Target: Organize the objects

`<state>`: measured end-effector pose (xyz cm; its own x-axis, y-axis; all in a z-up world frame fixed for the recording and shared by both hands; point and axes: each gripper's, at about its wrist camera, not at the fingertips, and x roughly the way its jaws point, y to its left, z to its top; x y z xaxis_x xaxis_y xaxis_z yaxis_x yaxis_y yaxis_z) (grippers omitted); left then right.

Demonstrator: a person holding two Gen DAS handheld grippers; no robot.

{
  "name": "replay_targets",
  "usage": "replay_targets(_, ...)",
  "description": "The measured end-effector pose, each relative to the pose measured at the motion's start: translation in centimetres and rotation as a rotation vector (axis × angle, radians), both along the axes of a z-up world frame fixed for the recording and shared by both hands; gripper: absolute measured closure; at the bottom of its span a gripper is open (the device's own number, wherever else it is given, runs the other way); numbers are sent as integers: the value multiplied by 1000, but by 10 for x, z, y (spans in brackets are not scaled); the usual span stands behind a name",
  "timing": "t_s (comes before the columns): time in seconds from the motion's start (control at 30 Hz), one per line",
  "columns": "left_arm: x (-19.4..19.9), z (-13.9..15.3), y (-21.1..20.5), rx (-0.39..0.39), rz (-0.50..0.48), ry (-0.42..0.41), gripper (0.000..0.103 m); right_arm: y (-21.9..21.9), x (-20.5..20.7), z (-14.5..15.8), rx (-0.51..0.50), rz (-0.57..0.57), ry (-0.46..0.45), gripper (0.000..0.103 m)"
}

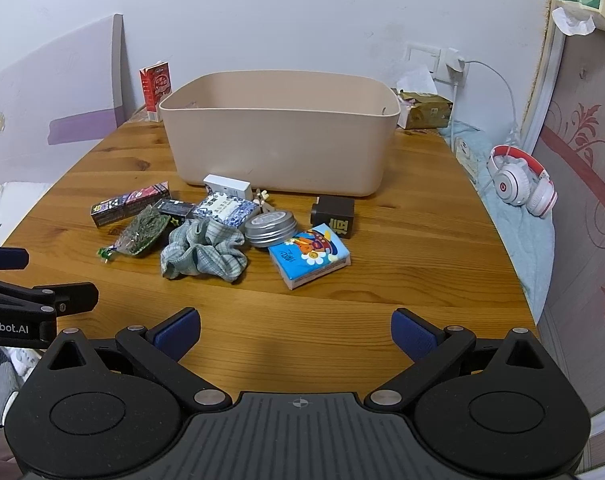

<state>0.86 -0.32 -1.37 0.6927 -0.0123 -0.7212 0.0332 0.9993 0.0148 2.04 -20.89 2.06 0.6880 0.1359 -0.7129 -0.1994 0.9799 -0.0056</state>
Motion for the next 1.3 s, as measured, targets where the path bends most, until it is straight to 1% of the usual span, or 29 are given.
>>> replay_targets(0.8,3,-4,-1,0,-4,12,0,1,3,0,-10,8,6,0)
replay_targets(1.03,11,-7,2,-5,-4,36,0,1,6,-1,-13,7,10,0)
replay_targets(1.13,12,-8,3,-12,-8,32,0,0,10,-2,-14,4,15,0)
replay_targets(1.3,19,-10,2,7,-14,45,0,1,15,-4,-17,7,20,0)
